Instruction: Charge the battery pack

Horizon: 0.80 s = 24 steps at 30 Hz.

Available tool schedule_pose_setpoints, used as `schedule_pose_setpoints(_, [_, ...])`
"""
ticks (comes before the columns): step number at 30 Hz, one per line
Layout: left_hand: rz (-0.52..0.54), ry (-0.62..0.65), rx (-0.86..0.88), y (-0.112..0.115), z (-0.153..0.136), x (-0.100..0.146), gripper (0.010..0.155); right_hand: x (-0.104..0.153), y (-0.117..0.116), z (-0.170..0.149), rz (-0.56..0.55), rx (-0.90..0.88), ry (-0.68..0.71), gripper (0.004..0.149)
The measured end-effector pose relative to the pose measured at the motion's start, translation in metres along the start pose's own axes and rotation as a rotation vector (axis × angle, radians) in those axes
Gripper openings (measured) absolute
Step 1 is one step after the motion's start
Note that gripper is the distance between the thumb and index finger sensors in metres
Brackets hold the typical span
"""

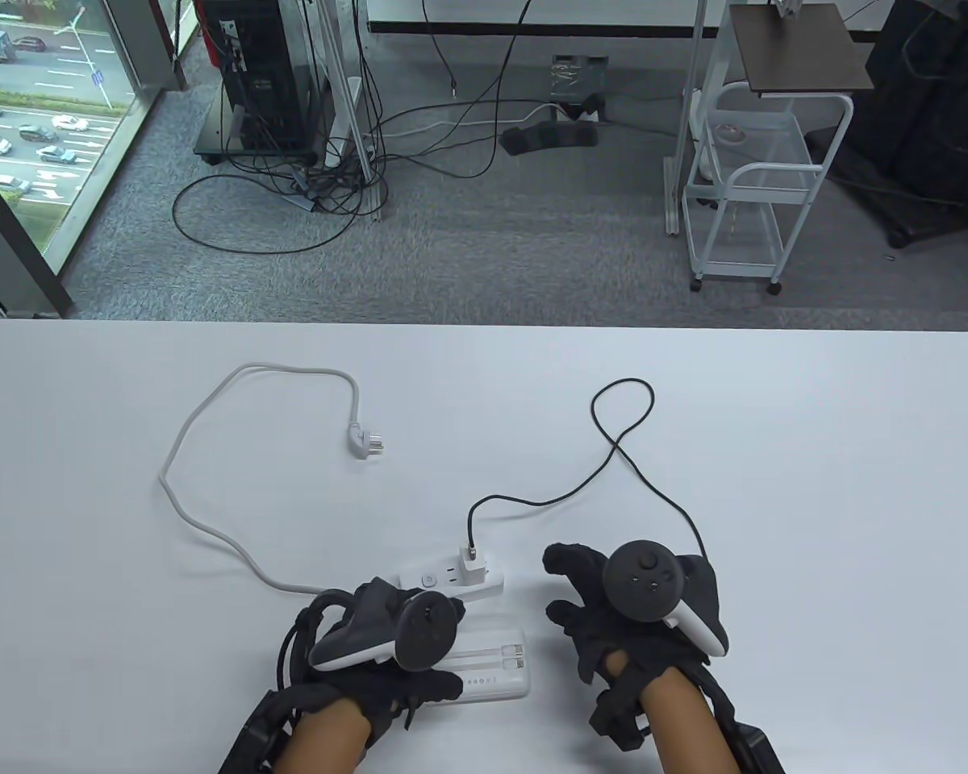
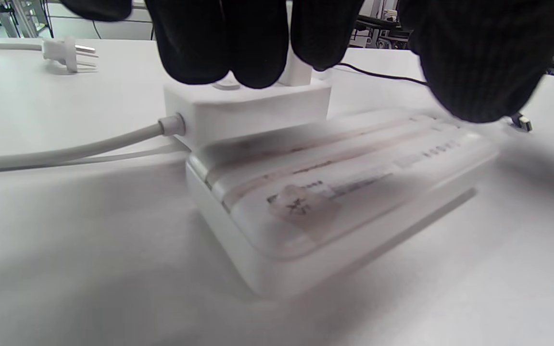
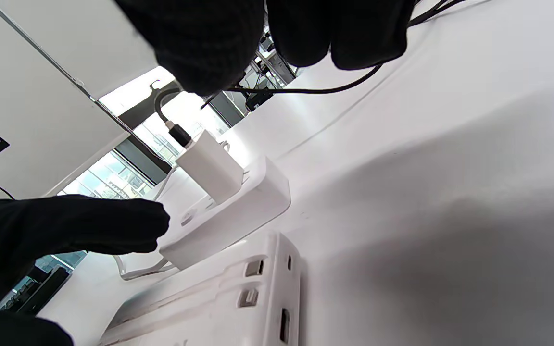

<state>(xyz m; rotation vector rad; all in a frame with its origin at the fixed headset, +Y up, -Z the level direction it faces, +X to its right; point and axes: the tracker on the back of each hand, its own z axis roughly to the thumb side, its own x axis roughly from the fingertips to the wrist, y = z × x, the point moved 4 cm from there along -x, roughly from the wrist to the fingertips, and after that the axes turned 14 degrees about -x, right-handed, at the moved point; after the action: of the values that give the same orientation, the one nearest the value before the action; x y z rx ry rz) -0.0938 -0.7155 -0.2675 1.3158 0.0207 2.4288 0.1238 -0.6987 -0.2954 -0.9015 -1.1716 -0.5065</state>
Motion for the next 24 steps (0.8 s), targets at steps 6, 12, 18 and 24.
schedule_pose_setpoints(6, [-0.033,0.026,-0.110,0.007,0.021,-0.005,0.088,0.014,0.005,-0.012,-0.032,0.004,0.001,0.066])
schedule_pose_setpoints(12, [-0.021,0.034,-0.206,0.008,0.036,-0.008,0.090,0.016,-0.006,-0.009,-0.004,0.074,0.010,0.068])
schedule_pose_setpoints(18, [-0.056,0.032,-0.257,0.017,0.039,-0.013,0.088,0.014,-0.007,-0.014,-0.006,0.106,-0.008,0.067])
schedule_pose_setpoints(24, [-0.042,0.014,-0.305,0.020,0.043,-0.017,0.089,0.012,-0.008,-0.017,-0.002,0.111,-0.020,0.068])
